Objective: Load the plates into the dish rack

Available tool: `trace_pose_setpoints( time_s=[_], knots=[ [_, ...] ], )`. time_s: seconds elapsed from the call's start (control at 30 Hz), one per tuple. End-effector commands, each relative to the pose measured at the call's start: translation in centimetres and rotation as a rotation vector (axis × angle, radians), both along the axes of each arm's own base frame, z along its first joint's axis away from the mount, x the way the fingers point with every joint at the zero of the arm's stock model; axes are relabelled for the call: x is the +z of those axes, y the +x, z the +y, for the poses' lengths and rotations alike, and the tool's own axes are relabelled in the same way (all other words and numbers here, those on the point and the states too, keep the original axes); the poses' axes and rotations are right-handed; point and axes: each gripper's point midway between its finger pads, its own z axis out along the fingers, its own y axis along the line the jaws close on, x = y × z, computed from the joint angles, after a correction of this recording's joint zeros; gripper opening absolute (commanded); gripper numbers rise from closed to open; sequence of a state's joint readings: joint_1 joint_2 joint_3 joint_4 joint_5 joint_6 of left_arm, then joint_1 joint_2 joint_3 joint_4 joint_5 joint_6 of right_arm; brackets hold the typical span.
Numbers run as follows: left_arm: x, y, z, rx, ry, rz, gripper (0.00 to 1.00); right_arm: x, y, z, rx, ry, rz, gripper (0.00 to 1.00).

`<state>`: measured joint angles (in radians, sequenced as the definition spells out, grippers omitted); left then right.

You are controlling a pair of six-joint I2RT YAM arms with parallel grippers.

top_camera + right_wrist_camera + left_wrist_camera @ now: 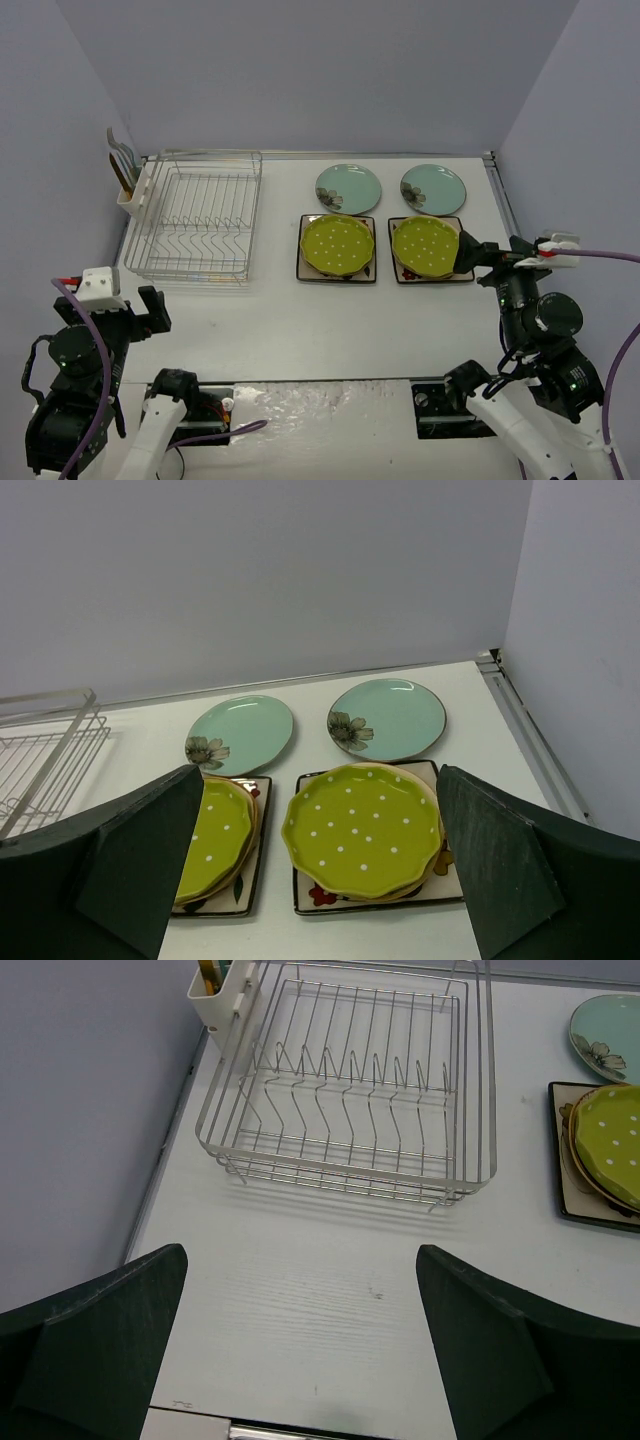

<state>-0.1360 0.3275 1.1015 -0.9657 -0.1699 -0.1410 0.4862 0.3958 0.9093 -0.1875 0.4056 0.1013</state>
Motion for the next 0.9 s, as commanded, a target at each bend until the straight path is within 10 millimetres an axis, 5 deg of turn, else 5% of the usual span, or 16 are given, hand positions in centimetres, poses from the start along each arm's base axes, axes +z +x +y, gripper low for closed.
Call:
trace_pose_setpoints(
  time_s=[0.0,0.2,0.43,0.7,0.87],
  knots=[
    [1.6,1.0,-0.3,-0.019,0.013,-0.018,0.97,1.1,0.9,1.2,0.035,0.03,-0.019,1.0],
    [1.6,1.7,-0.5,-0.017,0.002,0.0,0.97,-0.4,1.9,4.6,0.182,0.012,0.048,1.0],
    [1.9,3.5,-1.5,0.016,-0.128,0.042,0.97,-4.8,4.3,9.4,0.317,0.099,0.243,1.0],
    [0.3,7.4,-3.9,-0.011,-0.235,0.209,0.97,-14.4,8.1,13.8,0.31,0.205,0.611,1.0],
    [-1.5,9.0,-5.2,-0.035,-0.275,0.289,0.97,-19.4,9.5,15.5,0.246,0.272,0.78,0.86]
  ],
)
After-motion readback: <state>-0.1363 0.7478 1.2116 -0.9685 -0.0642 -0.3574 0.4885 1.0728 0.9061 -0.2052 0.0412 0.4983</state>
